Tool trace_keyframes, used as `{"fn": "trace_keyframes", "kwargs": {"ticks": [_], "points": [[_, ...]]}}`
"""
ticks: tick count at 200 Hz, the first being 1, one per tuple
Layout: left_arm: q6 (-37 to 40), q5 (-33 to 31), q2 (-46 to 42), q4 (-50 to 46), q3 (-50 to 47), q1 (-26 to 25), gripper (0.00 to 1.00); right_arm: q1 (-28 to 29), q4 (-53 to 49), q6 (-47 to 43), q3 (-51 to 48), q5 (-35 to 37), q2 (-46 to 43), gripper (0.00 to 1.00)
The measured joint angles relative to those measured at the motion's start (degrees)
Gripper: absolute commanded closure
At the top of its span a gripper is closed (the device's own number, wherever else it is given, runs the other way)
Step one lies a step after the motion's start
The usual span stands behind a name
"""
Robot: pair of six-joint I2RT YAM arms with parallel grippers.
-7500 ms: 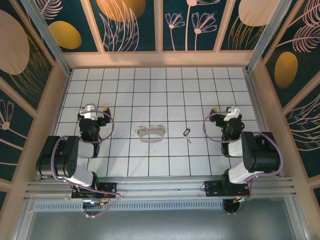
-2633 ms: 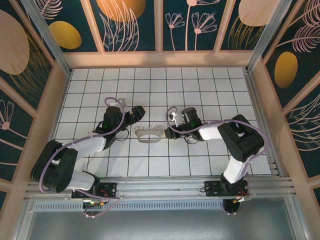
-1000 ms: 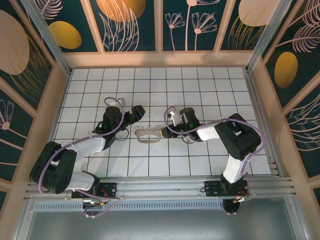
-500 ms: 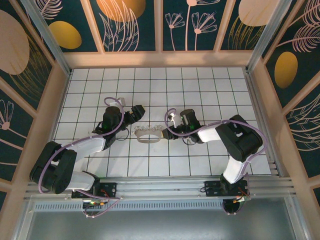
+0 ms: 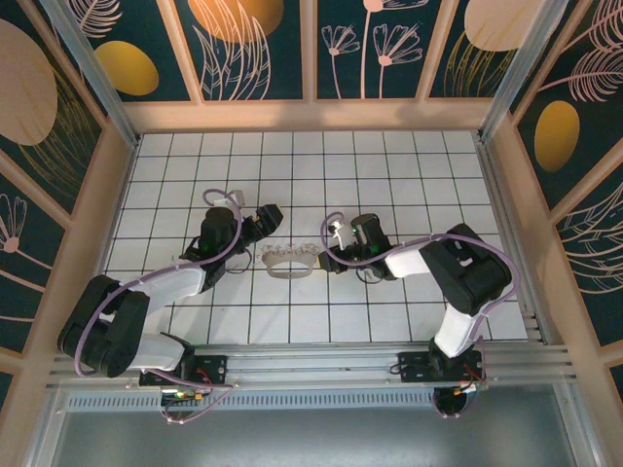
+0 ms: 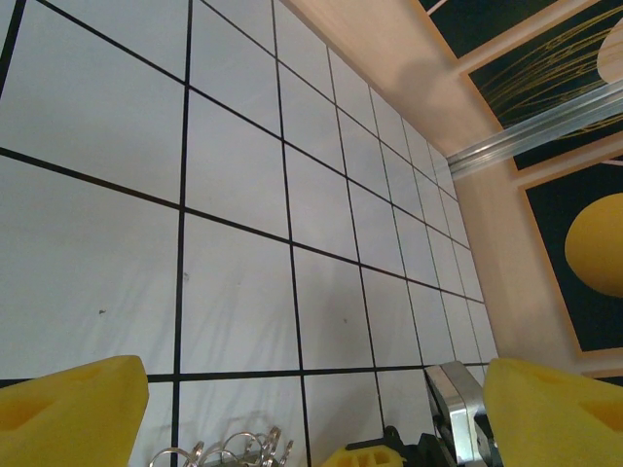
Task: Put the keys on the keyring
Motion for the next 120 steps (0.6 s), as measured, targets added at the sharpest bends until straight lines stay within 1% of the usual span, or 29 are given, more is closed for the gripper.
{"fn": "trace_keyframes", "kwargs": {"ticks": [11, 48, 63, 74, 97, 120], "points": [[0.00, 0.00, 0.00, 0.00, 0.00, 0.00, 0.11, 0.00, -0.02, 0.02, -0.04, 0.02, 0.00, 0.78], [0.00, 0.00, 0.00, 0.02, 0.00, 0.00, 0.11, 0.00, -0.04, 0.04, -0.07, 0.09, 0.00, 0.85], [0.00, 0.02, 0.00, 0.00, 0.00, 0.00, 0.11, 0.00, -0.09, 0.04, -0.07, 0.17, -0.02, 0.91], [0.00, 0.02, 0.00, 0.00, 0.00, 0.00, 0.11, 0.00, -0.17, 0.02, -0.07, 0.24, -0.09, 1.00], [0.00, 0.00, 0.00, 0.02, 0.00, 0.00, 0.11, 0.00, -0.26, 0.48, -0.46, 0.72, -0.87, 1.00], [0.02, -0.02, -0.33, -0.24, 0.02, 0.00, 0.08, 0.00, -1.09, 0.50, -1.14, 1.44, -3.15, 1.00]]}}
